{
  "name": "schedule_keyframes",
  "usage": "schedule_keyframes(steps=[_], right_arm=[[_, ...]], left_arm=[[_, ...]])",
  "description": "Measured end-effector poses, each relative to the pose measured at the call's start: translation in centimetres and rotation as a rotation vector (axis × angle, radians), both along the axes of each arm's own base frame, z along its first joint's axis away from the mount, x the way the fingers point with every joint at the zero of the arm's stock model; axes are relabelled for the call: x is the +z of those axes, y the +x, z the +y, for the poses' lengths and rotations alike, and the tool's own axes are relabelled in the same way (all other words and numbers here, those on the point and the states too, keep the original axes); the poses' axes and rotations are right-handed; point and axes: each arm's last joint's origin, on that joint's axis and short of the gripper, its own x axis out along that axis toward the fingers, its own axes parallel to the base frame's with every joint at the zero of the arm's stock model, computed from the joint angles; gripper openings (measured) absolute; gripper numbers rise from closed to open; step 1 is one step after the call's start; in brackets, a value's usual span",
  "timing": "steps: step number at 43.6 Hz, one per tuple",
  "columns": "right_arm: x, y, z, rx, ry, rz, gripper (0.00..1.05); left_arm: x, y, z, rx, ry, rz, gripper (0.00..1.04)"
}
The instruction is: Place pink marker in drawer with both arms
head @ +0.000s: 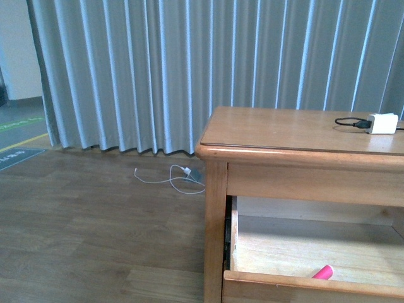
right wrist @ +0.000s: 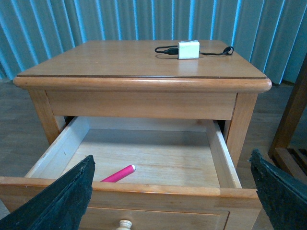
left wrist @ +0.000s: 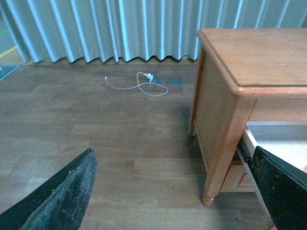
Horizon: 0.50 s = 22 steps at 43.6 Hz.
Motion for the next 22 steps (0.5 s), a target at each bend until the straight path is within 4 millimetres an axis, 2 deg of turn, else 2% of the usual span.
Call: schedule_keyframes(steps=[7, 16, 19, 22], right_arm=[[0.0, 0.0, 0.0, 0.000, 0.000, 0.000, 0.96], [0.0, 0.0, 0.0, -0.001, 0.000, 0.000, 0.96], [0.0, 0.0, 0.0, 0.000, 0.000, 0.000, 0.96], [0.0, 0.0, 0.0, 0.000, 0.000, 0.000, 0.96]], left_arm=[[-3.1, -2.9, 3.0, 0.150, -0.120, 0.040, 0.99], [-3.2, -3.1, 3.0, 0.147, -0.143, 0.036, 0.99], [-3.7, -3.3, 3.4, 0.053, -0.097, -0.041, 0.84], [-4.7, -3.8, 4.1, 0.060, -0.060, -0.059, 0.68]])
